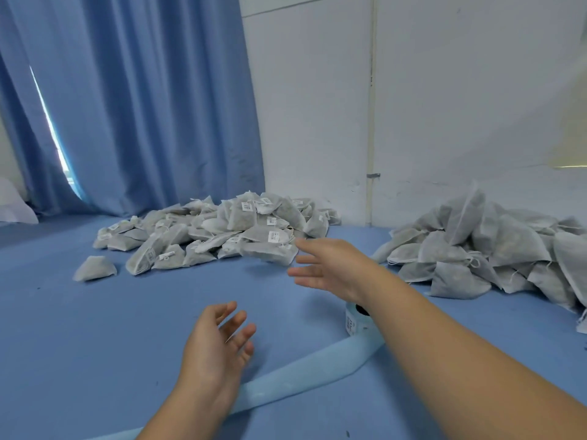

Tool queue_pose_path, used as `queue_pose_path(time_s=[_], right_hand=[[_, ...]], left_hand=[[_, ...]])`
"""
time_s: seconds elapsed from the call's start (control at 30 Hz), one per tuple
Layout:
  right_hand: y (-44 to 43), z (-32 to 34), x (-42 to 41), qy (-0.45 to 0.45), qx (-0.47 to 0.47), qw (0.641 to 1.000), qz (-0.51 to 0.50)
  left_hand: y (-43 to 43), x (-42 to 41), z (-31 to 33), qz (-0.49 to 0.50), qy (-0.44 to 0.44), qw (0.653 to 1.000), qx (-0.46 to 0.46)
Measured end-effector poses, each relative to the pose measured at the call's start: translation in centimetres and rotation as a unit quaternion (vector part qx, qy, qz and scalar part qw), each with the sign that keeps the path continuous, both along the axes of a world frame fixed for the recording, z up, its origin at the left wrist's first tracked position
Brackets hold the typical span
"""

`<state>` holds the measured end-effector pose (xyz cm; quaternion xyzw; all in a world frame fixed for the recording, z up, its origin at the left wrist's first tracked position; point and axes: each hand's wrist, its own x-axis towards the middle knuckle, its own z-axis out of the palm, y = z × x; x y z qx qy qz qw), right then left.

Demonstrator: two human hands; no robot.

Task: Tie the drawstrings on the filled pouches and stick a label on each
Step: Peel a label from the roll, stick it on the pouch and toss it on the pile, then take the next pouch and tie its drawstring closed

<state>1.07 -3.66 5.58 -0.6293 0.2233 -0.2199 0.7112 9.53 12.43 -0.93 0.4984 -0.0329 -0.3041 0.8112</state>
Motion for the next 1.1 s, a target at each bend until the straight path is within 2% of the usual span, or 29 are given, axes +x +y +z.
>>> queue_pose_path(time_s=[0.13, 0.27, 0.4, 0.5, 0.63, 0.7, 0.8, 0.97, 1.03, 1.1], right_hand=[[-0.8, -3.3, -4.1, 0.052, -0.059, 0.997, -0.008], [-1.7, -5.0, -9.5, 0.048, -0.083, 0.995, -0.025], [-3.5, -6.0, -15.6, 0.044, -0.1, 0.992, -0.057], [-5.5, -6.6, -20.1, 0.042, -0.082, 0.99, -0.104], [-8.6, -7.9, -24.9, 0.0, -0.007, 0.981, -0.192], [-10.1, -8.8, -26.6, -0.054, 0.059, 0.966, -0.246], [-11.9, -9.6, -28.0, -0.088, 0.111, 0.944, -0.296], [-13.5, -9.8, -28.5, -0.12, 0.148, 0.934, -0.304], [-13.8, -10.0, -28.3, -0.12, 0.155, 0.932, -0.305], [-14.1, -10.0, -28.1, -0.119, 0.158, 0.931, -0.306]], left_hand=[[-1.4, -1.8, -0.1, -0.034, -0.023, 0.999, 0.009], [-5.3, -5.6, 0.0, -0.093, -0.034, 0.995, 0.015], [-9.9, -10.6, 0.4, -0.196, -0.053, 0.979, 0.026], [-13.0, -14.1, 0.8, -0.275, -0.086, 0.957, 0.029], [-17.3, -17.3, 2.1, -0.319, -0.18, 0.929, 0.055], [-19.8, -18.0, 3.1, -0.323, -0.239, 0.913, 0.065], [-24.3, -18.1, 4.7, -0.295, -0.333, 0.892, 0.081], [-31.8, -16.7, 6.7, -0.201, -0.514, 0.817, 0.166], [-34.3, -16.3, 7.2, -0.176, -0.553, 0.791, 0.193], [-36.5, -15.9, 7.8, -0.16, -0.566, 0.785, 0.194]])
